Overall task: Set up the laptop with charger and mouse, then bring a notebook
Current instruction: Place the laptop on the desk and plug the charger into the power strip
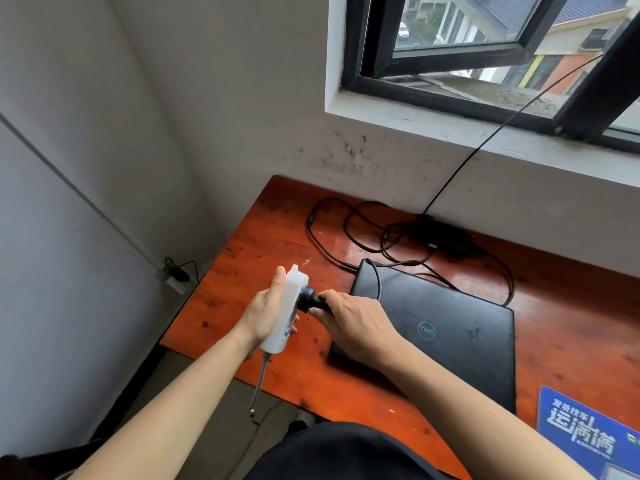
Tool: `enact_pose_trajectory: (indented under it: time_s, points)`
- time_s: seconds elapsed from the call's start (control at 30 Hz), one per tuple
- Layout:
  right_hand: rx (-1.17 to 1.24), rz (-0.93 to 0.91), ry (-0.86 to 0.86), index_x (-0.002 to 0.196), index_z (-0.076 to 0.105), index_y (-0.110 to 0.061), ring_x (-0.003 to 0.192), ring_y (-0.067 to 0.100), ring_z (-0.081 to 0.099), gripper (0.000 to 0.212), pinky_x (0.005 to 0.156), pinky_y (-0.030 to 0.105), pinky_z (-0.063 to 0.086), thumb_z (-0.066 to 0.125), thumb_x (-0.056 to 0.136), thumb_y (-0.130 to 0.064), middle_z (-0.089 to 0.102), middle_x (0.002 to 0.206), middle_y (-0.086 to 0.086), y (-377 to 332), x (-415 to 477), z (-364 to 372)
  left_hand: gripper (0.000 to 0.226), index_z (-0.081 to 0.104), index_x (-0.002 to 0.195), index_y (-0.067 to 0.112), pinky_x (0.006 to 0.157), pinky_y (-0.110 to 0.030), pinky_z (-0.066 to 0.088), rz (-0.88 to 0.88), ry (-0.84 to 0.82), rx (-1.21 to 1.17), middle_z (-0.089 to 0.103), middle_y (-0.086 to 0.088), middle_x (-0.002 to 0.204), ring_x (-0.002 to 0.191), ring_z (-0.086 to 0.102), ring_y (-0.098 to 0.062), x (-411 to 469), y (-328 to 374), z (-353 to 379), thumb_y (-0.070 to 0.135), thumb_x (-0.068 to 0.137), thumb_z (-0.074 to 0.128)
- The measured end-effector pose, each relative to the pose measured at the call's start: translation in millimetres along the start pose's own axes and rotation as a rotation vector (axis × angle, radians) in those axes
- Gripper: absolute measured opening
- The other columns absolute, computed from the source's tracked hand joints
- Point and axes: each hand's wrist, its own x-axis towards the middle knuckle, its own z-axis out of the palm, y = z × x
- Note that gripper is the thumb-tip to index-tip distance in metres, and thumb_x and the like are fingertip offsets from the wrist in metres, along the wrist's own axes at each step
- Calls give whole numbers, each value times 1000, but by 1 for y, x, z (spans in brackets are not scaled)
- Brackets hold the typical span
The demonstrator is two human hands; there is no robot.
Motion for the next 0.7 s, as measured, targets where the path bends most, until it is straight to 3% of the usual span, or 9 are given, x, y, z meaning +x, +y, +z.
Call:
enact_pose_trajectory:
  time_s: [0.1,0.23,0.3,0.4,0.53,0.7]
  points:
    - [-36,6,12,103,51,-18,72,29,63,37,54,36,38,36,102,-52,67,86,0,1,1,-6,89,65,112,7,63,-39,57,-50,-80,-65,64,-14,79,69,66,-26,-7,-2,3,76,89,14]
    - [-36,-57,3,98,50,-15,68,33,61,37,54,36,34,36,103,-49,66,83,3,-5,1,-14,92,64,81,4,51,-35,51,-91,-97,-61,60,-14,66,55,60,-27,-12,1,1,82,84,16]
    - [-48,-148,17,93,50,-13,61,34,58,37,51,37,34,35,104,-46,65,79,5,-6,2,-24,90,62,79,6,49,-34,50,-101,-154,-82,57,-15,65,53,57,-26,-15,3,-3,84,83,17]
    - [-85,-264,79,88,50,-10,50,33,53,41,44,36,34,31,104,-42,60,72,6,-12,5,-40,90,60,82,5,53,-38,51,-119,-308,-162,53,-17,68,55,55,-30,-16,11,-14,86,84,20]
    - [-118,-276,178,85,54,-8,45,30,49,39,39,30,30,35,103,-38,56,71,5,-21,13,-52,88,60,88,4,66,-48,52,-112,-458,-261,53,-19,71,61,56,-32,-11,31,-25,86,83,27]
    - [-199,-258,136,87,50,-10,44,33,51,41,39,32,31,27,103,-40,56,68,5,-23,24,-56,89,54,79,5,52,-34,47,-136,-395,-249,49,-17,66,52,51,-27,-13,41,-17,84,84,14]
